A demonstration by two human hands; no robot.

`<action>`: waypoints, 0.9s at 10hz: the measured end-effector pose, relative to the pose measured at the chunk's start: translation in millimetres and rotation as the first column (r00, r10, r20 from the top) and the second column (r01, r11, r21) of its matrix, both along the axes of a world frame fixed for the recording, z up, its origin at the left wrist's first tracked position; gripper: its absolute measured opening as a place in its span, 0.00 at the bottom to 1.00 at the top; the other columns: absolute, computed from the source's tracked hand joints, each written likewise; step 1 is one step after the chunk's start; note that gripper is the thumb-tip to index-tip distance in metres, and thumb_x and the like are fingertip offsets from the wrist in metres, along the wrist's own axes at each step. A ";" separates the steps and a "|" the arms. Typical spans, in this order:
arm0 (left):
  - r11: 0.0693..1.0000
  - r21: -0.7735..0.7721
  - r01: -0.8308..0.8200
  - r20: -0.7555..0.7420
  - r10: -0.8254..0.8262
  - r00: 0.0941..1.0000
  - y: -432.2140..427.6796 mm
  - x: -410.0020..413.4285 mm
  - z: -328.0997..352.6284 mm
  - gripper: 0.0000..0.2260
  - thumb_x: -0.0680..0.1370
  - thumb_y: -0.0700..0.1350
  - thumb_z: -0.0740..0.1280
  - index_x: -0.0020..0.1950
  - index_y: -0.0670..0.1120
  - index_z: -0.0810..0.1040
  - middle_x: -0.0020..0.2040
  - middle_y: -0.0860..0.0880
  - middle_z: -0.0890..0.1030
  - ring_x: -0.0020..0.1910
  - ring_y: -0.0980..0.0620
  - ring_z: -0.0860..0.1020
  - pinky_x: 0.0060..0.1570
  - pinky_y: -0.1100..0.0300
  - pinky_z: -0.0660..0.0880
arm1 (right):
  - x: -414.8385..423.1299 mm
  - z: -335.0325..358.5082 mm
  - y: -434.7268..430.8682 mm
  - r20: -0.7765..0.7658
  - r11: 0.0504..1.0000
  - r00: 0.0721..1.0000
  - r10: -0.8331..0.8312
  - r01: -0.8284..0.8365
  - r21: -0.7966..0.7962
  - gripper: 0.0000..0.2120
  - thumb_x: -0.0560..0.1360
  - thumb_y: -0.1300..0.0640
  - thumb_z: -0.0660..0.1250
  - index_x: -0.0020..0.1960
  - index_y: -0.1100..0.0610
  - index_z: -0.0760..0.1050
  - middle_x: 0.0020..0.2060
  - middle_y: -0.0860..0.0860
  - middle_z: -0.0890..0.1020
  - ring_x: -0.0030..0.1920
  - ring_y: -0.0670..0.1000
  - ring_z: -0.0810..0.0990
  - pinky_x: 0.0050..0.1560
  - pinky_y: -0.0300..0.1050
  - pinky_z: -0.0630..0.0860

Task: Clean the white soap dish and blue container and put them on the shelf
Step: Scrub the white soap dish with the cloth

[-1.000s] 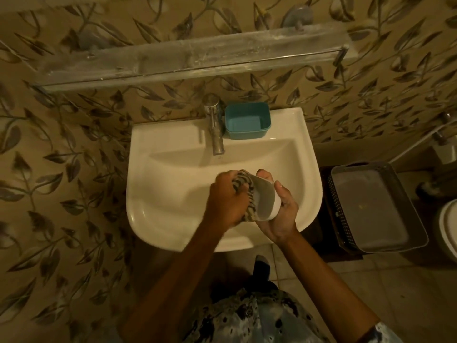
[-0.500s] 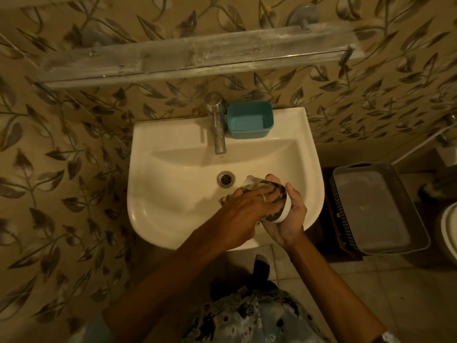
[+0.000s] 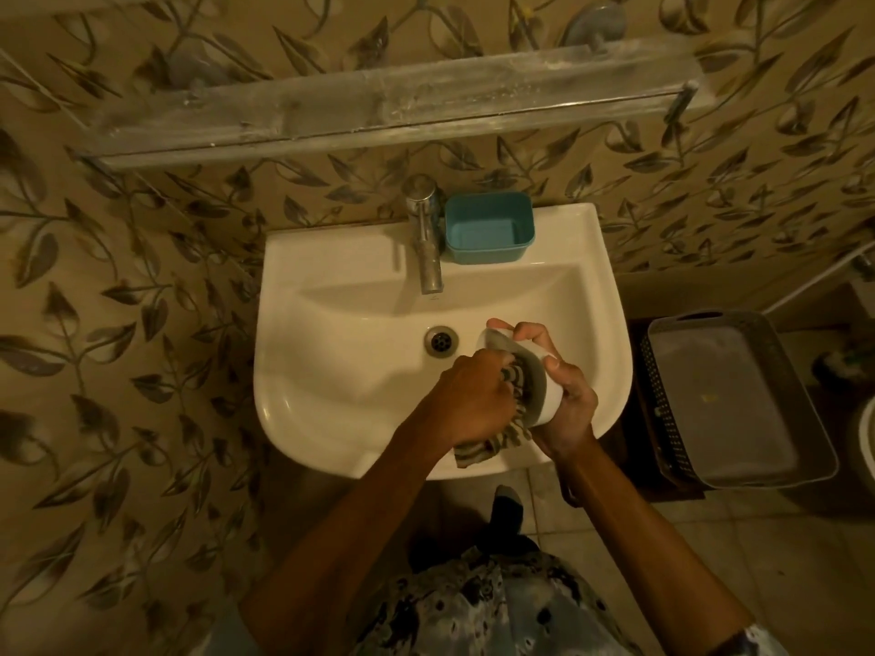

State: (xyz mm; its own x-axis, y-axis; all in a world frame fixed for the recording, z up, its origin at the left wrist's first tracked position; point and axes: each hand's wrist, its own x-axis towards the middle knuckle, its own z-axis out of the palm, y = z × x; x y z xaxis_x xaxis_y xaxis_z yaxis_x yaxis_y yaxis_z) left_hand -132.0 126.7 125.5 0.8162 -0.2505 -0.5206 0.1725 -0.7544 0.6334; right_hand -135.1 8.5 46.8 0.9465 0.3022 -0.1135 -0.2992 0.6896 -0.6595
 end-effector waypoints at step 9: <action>0.918 0.355 0.179 -0.294 -0.072 0.953 -12.4 -50.0 -33.8 0.13 0.78 0.45 0.59 0.61 0.53 0.74 0.67 0.59 0.70 0.57 0.60 0.69 0.51 0.62 0.72 | -19.3 5.6 18.6 -0.338 0.987 0.936 0.099 -0.050 0.152 0.17 0.61 0.56 0.71 0.48 0.60 0.78 0.53 0.62 0.81 0.47 0.59 0.81 0.45 0.49 0.79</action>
State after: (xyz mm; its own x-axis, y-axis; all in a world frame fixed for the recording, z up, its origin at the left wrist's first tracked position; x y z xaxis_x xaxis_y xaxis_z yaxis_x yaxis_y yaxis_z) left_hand -182.0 114.2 91.7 0.6060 -0.0853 -0.7909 0.1841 -0.9522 0.2437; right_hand -154.4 27.1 52.4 0.8312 0.4062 -0.3796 -0.5443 0.7336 -0.4069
